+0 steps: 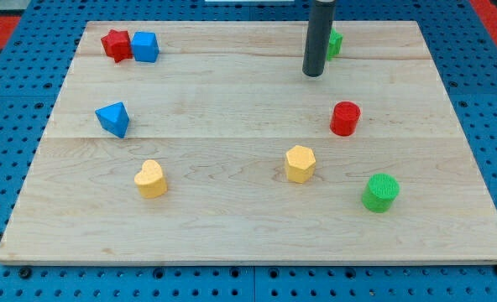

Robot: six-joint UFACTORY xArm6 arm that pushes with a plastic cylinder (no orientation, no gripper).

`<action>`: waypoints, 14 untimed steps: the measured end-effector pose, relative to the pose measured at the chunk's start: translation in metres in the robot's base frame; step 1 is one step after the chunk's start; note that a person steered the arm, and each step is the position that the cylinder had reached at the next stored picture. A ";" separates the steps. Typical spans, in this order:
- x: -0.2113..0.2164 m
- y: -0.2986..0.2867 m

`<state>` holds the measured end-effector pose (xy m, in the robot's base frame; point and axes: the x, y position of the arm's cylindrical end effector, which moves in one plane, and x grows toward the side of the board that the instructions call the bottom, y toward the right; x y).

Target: Move the green star to the right of the blue cube

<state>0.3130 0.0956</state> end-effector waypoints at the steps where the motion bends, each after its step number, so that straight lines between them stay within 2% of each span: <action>1: 0.002 0.015; 2: 0.002 0.075; 3: -0.005 0.092; 5: -0.053 0.079; 7: -0.056 0.019; 8: -0.064 0.045; 9: -0.076 0.048; 10: -0.077 0.020; 11: -0.077 -0.043; 12: -0.077 -0.082; 13: -0.083 -0.061; 14: -0.088 -0.081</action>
<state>0.2250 0.0144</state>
